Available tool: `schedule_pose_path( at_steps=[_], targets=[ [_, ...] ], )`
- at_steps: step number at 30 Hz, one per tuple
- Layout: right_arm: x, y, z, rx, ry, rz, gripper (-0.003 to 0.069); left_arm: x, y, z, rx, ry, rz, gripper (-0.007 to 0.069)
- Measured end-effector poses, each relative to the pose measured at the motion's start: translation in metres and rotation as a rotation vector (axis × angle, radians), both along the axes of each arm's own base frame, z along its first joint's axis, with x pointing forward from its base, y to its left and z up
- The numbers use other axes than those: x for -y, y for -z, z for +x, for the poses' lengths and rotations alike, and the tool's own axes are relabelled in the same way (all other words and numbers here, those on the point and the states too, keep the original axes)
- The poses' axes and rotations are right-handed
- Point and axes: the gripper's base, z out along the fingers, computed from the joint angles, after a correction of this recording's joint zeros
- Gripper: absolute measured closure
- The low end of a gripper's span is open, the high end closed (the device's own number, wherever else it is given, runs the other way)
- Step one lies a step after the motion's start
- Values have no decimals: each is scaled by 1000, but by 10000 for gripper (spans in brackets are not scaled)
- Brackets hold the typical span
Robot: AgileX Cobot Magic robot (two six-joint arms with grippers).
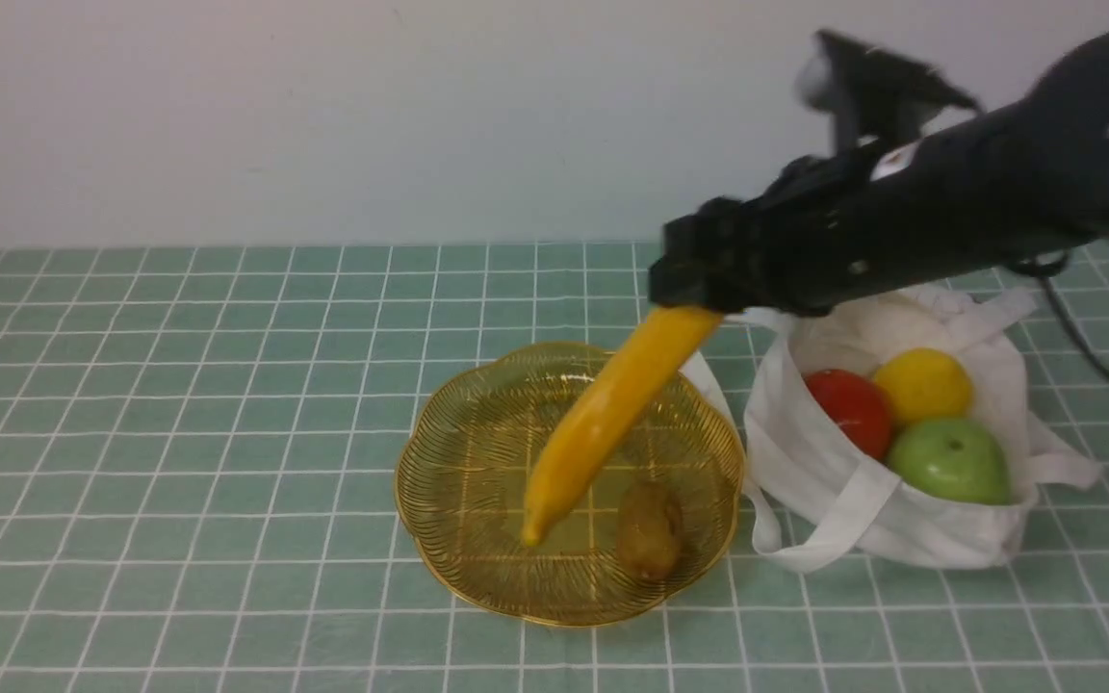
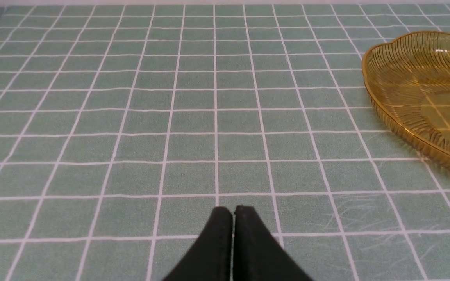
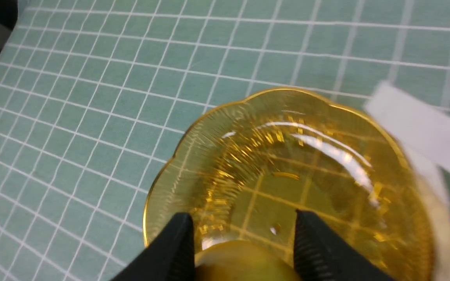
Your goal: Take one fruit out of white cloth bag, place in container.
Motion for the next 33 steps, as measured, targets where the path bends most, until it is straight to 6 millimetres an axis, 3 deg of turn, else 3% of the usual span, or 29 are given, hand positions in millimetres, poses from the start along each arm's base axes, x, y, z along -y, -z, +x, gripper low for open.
schedule_pose_path(
  at_steps=[2, 5, 7, 10, 14, 18, 23, 24, 25, 27, 29, 30, 31, 33],
  targets=[
    [-19, 22, 6, 9, -10, -13, 350, 0, 0, 0, 0, 0, 0, 632],
    [-31, 39, 11, 23, -6, -20, 330, 0, 0, 0, 0, 0, 0, 632],
    [-39, 55, 16, 32, -5, -36, 242, 0, 0, 0, 0, 0, 0, 632],
    [-42, 64, 18, 26, -4, -46, 114, 0, 0, 0, 0, 0, 0, 632],
    [-41, 62, 18, 36, -8, -49, 20, 0, 0, 0, 0, 0, 0, 632],
    [-32, 42, 12, 22, -50, -63, 9, 0, 0, 0, 0, 0, 0, 632],
    [-4, -11, 1, 30, -104, -93, 105, 0, 0, 0, 0, 0, 0, 632],
    [12, -36, -7, 19, -124, -113, 181, 0, 0, 0, 0, 0, 0, 632],
    [14, -38, -8, 14, -126, -116, 190, 0, 0, 0, 0, 0, 0, 632],
    [41, -75, -27, 5, -140, -140, 320, 0, 0, 0, 0, 0, 0, 632],
    [61, -98, -46, -9, -148, -165, 440, 0, 0, 0, 0, 0, 0, 632],
    [61, -100, -49, -11, -152, -165, 452, 0, 0, 0, 0, 0, 0, 632],
    [74, -111, -64, -27, -154, -184, 546, 0, 0, 0, 0, 0, 0, 632],
    [87, -127, -85, -4, -150, -201, 622, 0, 0, 0, 0, 0, 0, 632]
  ],
)
